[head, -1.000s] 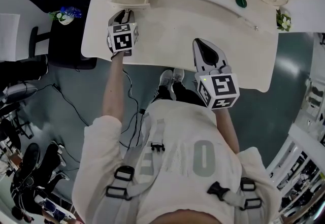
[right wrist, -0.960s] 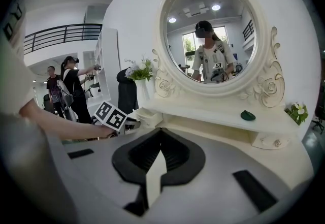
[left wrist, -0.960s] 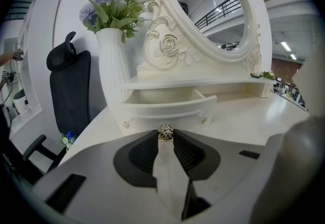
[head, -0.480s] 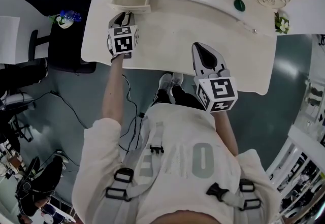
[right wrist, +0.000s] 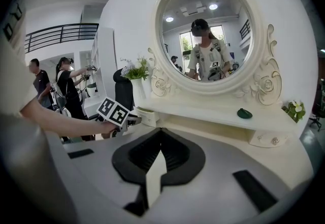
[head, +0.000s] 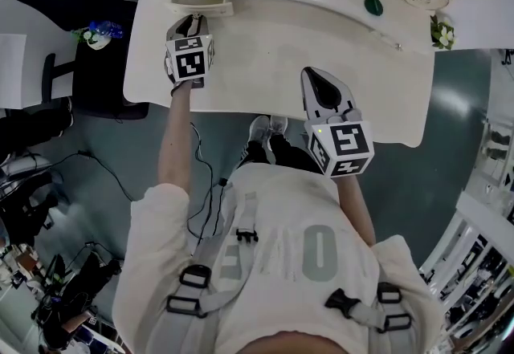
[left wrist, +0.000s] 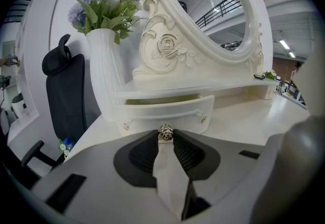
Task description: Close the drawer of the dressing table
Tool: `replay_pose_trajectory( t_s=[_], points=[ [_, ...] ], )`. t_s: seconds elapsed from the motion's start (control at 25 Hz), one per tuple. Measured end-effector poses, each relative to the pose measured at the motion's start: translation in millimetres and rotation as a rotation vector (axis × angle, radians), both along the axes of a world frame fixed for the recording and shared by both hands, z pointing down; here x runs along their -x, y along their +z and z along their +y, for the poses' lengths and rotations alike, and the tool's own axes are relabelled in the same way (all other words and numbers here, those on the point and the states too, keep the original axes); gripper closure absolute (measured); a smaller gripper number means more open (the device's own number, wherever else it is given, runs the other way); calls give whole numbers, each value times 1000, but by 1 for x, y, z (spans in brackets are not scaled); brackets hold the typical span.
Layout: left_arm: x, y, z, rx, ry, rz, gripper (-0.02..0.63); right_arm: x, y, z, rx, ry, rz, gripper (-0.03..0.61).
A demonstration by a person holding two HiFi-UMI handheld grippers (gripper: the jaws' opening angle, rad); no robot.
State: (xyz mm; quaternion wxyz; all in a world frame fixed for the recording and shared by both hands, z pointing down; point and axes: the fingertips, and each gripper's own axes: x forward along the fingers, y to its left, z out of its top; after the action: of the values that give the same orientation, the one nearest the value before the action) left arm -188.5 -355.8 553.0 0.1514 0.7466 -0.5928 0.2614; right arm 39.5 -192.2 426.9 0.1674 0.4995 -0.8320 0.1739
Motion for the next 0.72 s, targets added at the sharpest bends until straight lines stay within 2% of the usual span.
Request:
replay_pose_trajectory(
  t_s=[0.72],
  points=[
    [-4,4,-23,3,-7,-4,511,-12,5,-16,13,22,2,569]
  ],
)
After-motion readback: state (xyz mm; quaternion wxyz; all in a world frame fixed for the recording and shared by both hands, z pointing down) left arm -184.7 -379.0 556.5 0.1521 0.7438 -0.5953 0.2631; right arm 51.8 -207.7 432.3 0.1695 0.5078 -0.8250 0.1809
